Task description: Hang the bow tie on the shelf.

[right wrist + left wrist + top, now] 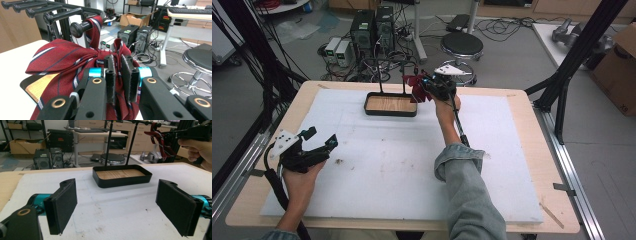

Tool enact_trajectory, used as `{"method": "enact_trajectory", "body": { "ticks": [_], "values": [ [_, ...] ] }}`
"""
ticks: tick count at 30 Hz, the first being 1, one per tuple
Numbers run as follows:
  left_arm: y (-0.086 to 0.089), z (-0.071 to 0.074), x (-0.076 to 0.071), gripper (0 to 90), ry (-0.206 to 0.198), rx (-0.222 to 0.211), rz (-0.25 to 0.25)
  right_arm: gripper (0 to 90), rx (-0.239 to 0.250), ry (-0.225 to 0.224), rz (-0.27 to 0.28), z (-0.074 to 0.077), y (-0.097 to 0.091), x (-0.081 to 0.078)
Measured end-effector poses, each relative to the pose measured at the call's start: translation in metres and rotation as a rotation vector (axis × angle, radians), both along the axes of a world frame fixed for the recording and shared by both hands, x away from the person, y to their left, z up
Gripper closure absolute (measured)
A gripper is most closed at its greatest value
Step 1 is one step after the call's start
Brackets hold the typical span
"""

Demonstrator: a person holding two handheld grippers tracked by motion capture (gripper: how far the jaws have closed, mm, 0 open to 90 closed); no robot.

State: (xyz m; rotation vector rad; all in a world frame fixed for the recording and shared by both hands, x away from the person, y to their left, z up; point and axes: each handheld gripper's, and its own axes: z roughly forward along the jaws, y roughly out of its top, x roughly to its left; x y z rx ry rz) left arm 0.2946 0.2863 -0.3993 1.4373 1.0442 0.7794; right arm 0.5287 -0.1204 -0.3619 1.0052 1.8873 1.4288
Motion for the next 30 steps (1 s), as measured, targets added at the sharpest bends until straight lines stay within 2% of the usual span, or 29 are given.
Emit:
{"method": "enact_trajectory", "body": {
  "ticks": [30],
  "values": [
    [-0.0001,-0.0005,0.0001,17.6,0.002,0.003,-0.006,75.3,-0.029,0.008,0.009,-0.0013,0.0054,-0.0014]
  ]
}}
